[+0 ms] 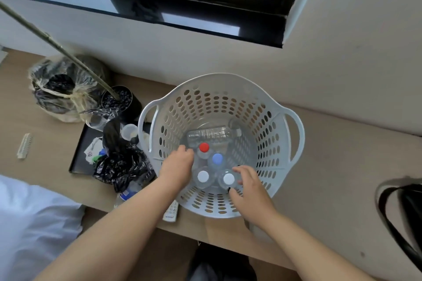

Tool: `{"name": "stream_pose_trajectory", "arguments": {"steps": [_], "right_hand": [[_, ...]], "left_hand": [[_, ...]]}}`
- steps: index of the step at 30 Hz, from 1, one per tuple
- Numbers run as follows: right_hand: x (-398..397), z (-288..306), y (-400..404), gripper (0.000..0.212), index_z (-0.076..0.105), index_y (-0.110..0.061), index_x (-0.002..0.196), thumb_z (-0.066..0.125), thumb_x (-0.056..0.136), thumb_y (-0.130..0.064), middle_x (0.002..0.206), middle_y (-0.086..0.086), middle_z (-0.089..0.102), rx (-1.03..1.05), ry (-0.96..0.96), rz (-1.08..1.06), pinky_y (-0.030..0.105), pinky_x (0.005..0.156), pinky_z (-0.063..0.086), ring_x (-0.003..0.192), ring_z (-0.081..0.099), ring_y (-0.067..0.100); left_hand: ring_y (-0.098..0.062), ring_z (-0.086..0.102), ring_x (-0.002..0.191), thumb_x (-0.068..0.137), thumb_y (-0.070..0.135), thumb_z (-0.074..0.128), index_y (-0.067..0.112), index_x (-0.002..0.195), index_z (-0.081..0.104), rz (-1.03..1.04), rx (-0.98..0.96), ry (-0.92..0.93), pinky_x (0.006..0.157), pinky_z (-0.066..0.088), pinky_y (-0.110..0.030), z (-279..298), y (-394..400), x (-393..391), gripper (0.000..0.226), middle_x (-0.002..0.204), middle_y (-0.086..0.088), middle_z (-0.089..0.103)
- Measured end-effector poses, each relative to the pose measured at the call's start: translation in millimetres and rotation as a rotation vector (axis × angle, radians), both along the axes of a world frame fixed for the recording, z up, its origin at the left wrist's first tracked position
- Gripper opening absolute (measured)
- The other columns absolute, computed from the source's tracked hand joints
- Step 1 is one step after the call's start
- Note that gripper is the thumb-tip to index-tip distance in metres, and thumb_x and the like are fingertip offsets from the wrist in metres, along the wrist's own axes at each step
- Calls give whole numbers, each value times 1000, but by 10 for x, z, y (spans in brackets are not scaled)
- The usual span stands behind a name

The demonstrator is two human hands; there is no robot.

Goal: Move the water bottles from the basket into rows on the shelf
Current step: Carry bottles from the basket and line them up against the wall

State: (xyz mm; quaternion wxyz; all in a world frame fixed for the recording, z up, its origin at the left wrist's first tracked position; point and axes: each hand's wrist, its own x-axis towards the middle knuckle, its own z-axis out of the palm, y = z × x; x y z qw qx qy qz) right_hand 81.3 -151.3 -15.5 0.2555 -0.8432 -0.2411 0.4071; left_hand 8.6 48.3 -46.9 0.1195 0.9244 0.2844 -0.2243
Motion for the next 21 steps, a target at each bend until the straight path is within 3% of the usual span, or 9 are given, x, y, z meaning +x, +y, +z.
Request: {"name": "stream_pose_trajectory", "arguments": {"steps": [4, 12, 16, 18, 21], "right_hand": [[-1, 300, 8, 53, 35, -22, 141, 55, 92, -24, 143, -9, 28, -10, -15, 19, 35, 96, 46, 114, 52, 13], [123, 1194, 145, 62, 30, -24, 143, 61, 89, -29, 145, -10, 26, 136, -118, 117, 32, 104, 40, 126, 43, 10], [122, 1496, 242, 76, 29, -24, 144, 71, 81, -34, 145, -9, 28, 244, -200, 222, 25, 110, 32, 131, 34, 6], [83, 1547, 290, 82, 29, -26, 143, 75, 76, -37, 145, -9, 28, 275, -210, 272, 28, 113, 31, 134, 31, 6], [24, 1501, 302, 83, 33, -31, 141, 76, 70, -33, 139, -13, 37, 305, -160, 276, 30, 109, 35, 129, 36, 4]], "left_hand": [[-33, 60, 93, 88, -1, 50, 7, 124, 54, 41, -29, -235, 70, 49, -39, 506, 35, -243, 37, 118, -11, 54], [-21, 61, 97, 91, 13, 56, 20, 115, 63, 214, -91, -598, 79, 48, -34, 1691, -50, -545, 26, 113, 2, 61], [-9, 62, 91, 92, 19, 58, 25, 114, 64, 106, -104, -668, 79, 47, -27, 2178, -193, -573, 23, 113, 12, 62], [-4, 63, 84, 93, 23, 57, 29, 115, 62, 46, -115, -685, 79, 47, -25, 2355, -271, -564, 24, 116, 16, 62], [-4, 65, 77, 93, 25, 57, 33, 117, 59, -28, -161, -707, 78, 52, -32, 2525, -382, -532, 26, 116, 18, 61]]}}
